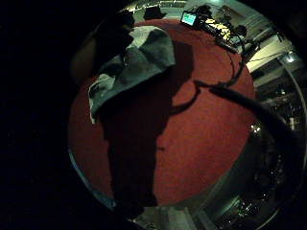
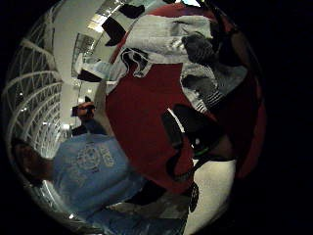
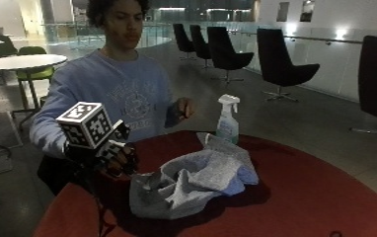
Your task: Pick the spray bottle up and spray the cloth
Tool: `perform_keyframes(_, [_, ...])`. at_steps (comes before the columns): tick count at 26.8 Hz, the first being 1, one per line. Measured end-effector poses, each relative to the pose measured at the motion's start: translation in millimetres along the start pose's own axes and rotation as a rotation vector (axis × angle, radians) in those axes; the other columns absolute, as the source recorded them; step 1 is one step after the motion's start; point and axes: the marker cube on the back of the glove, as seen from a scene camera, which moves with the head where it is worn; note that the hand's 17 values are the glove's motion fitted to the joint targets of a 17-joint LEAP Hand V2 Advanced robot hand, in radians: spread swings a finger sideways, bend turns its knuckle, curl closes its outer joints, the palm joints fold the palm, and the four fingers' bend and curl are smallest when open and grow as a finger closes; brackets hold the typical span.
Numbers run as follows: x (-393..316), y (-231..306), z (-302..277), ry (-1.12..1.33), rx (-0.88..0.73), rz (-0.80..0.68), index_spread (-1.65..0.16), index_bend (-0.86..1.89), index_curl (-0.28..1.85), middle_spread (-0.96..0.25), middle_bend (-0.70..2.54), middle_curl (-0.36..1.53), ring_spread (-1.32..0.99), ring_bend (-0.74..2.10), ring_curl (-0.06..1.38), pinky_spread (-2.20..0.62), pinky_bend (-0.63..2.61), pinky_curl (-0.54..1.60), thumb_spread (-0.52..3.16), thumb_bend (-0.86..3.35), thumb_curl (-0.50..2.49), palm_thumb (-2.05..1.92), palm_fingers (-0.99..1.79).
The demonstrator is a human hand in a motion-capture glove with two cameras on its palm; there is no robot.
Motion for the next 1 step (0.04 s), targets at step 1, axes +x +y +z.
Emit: perform_keyframes(1, [1.1,0.6,0.2,0.0,0.001,0.003,-0.29,0.31,0.48,-0.03,0.26,0.44,0.0,0.22,0.33,0.17,0.1,0.16,1.12,-0.01,0.33,0.68,0.7])
